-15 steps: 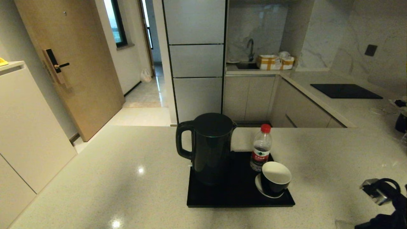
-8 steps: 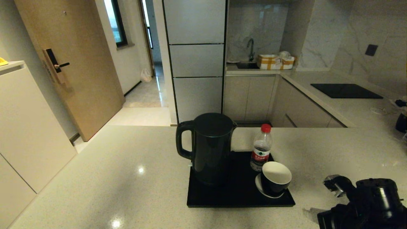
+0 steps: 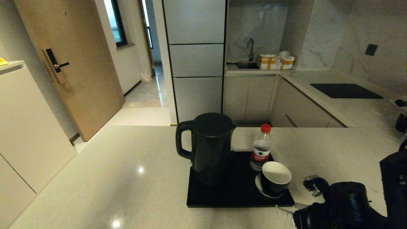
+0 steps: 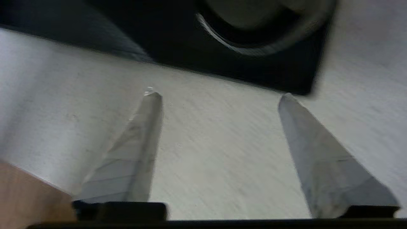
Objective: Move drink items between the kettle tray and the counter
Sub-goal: Pick up the tea cup
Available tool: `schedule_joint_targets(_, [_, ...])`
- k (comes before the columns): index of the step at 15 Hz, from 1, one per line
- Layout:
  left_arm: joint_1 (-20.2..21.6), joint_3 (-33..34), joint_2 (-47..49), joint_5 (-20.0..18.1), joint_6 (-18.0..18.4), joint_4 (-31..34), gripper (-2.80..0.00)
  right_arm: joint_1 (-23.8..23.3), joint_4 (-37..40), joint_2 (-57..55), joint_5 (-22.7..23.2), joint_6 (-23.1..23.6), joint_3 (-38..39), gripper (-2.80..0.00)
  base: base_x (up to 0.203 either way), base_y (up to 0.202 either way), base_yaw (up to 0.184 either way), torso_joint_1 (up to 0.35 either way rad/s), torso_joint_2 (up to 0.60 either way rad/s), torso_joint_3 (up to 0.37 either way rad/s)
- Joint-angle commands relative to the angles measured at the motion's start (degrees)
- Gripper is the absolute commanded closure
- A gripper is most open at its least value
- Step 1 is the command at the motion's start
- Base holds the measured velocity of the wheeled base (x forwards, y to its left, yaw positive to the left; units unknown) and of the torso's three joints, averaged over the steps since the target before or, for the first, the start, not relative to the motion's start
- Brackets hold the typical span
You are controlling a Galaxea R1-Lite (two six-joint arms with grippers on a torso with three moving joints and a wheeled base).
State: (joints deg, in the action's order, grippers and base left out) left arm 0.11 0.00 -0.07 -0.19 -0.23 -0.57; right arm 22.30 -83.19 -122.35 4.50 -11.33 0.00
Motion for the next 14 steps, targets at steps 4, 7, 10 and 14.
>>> schedule_joint_targets(4, [0.07,0.0,-0.01,-0.07,-0.03,-0.04,0.0,2.74,-4.47,-7.02,-8.72,-2.29,-0.26,-2.8,0.0,0.0,0.0,0.0,0.0,0.0])
schedule_joint_targets(7, [-0.02,0.0,-0.01,-0.07,-0.03,-0.04,0.0,2.3,-4.47,-6.1,-9.75,-2.63,-0.41,-2.8,0.0,0.0,0.0,0.0,0.0,0.0])
schedule_joint_targets(10, [-0.02,0.0,-0.01,-0.07,-0.03,-0.04,0.0,1.34,-4.47,-5.88,-10.22,-2.57,-1.5,-2.8,0.0,0.0,0.0,0.0,0.0,0.0])
schedule_joint_targets(14, [-0.02,0.0,0.07,0.01,-0.03,-0.04,0.0,1.34,-4.47,-4.39,-11.01,-2.29,-2.55,-2.8,0.0,0.0,0.0,0.0,0.0,0.0])
